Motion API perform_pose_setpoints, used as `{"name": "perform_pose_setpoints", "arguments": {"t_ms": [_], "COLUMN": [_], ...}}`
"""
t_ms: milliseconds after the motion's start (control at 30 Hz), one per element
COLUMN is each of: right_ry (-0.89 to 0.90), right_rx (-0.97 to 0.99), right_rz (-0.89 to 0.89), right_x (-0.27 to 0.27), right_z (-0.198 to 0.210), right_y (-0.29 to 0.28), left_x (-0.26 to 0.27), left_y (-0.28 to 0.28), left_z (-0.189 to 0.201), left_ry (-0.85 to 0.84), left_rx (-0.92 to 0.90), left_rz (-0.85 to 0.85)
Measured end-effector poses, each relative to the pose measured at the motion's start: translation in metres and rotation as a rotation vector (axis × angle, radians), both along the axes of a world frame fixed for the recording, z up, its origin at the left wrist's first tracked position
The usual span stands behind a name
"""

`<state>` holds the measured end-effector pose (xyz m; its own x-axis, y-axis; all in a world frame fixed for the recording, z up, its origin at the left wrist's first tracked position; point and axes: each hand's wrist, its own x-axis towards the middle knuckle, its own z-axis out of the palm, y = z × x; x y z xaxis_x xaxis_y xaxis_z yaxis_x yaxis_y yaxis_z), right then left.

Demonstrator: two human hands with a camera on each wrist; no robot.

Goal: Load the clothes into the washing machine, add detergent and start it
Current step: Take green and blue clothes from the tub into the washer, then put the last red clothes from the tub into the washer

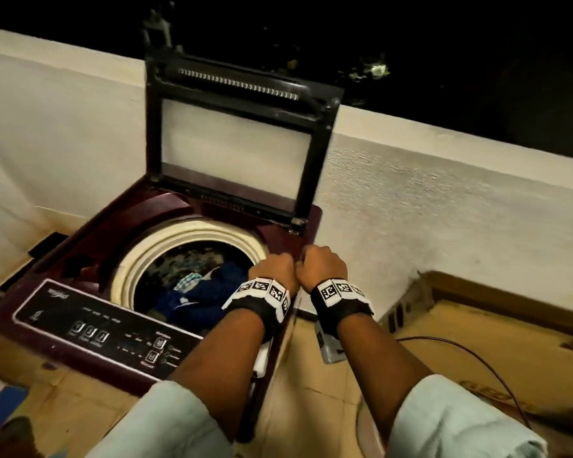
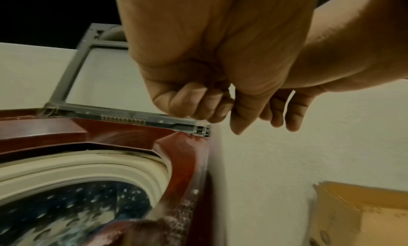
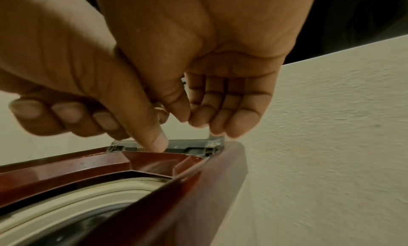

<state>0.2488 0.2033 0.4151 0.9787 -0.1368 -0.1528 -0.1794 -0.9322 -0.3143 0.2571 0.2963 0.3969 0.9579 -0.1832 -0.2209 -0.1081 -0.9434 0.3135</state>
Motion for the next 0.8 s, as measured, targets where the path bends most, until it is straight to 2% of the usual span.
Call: {"name": "perform_pose_setpoints", "arguments": {"t_ms": [200, 500, 633, 800], "right_ry": [0.031, 0.163, 0.243, 0.361], "right_rx": [0.063, 0.139, 0.176, 0.199], "right_rz": [-0.164, -0.366, -0.425, -0.473], "right_x": [-0.067, -0.214, -0.246, -0.264], "right_z": [-0.026, -0.076, -0.103, -0.145], "right_y": [-0.085, -0.209, -0.242, -0.267], "left_x": [-0.053, -0.181, -0.215, -0.225], "left_y": [-0.087, -0.218, -0.251, -0.281], "left_z": [-0.016, -0.067, -0.093, -0.136], "left_ry": [0.062, 0.228, 0.293, 0.393], "left_rx": [0.044, 0.088, 0.129, 0.204], "left_rz": [-0.170, -0.371, -0.417, -0.494]}}
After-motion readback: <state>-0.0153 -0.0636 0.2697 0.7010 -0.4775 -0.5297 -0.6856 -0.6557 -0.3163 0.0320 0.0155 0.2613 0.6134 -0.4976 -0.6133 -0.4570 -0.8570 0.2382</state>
